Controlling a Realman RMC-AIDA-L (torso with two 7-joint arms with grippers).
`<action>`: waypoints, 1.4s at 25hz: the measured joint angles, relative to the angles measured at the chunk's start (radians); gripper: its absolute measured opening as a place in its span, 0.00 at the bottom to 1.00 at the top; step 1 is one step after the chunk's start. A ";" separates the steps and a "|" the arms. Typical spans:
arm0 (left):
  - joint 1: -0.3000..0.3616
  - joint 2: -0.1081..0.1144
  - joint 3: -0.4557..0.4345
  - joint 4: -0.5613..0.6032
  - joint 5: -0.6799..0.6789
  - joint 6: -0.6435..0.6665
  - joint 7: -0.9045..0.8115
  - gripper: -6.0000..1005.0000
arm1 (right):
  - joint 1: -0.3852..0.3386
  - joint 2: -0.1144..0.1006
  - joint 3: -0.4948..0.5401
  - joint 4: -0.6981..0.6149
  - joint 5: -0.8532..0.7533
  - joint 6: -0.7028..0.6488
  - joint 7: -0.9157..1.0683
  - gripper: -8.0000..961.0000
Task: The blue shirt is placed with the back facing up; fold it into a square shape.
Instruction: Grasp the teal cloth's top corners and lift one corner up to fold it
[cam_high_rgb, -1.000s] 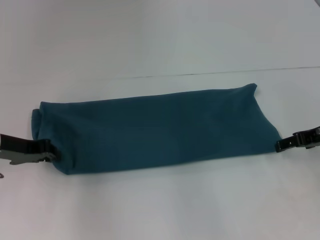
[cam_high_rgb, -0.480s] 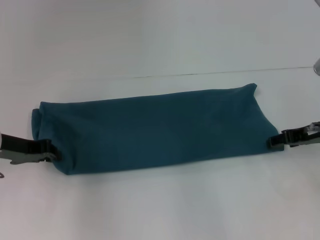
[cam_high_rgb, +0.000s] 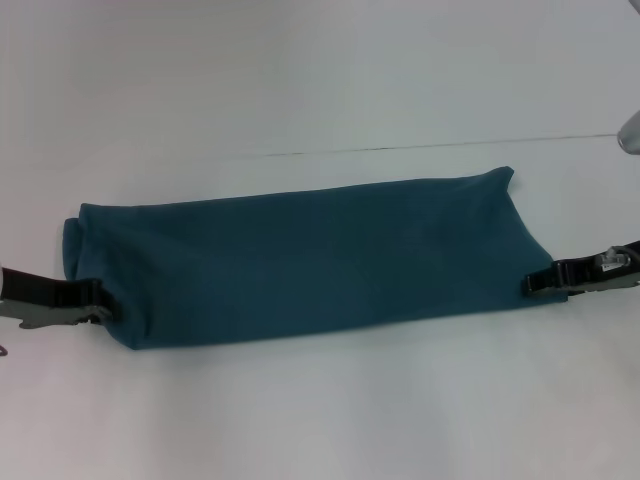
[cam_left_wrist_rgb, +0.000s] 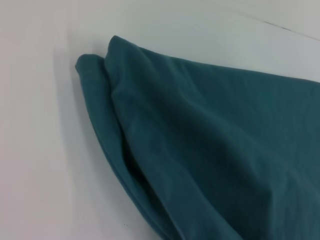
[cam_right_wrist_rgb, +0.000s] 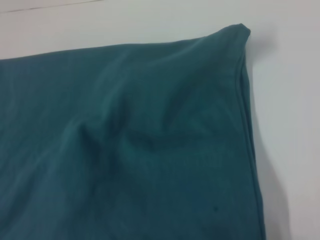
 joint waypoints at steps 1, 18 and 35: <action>0.000 0.000 0.000 0.000 0.000 0.000 0.000 0.12 | 0.001 0.000 -0.001 0.001 0.000 0.000 0.001 0.69; -0.003 0.002 0.000 0.000 -0.002 -0.003 0.000 0.12 | 0.022 0.002 -0.003 0.054 -0.016 0.030 0.009 0.59; 0.002 0.008 -0.004 0.000 -0.002 0.022 0.022 0.12 | 0.023 -0.020 0.004 0.065 0.046 -0.006 -0.067 0.23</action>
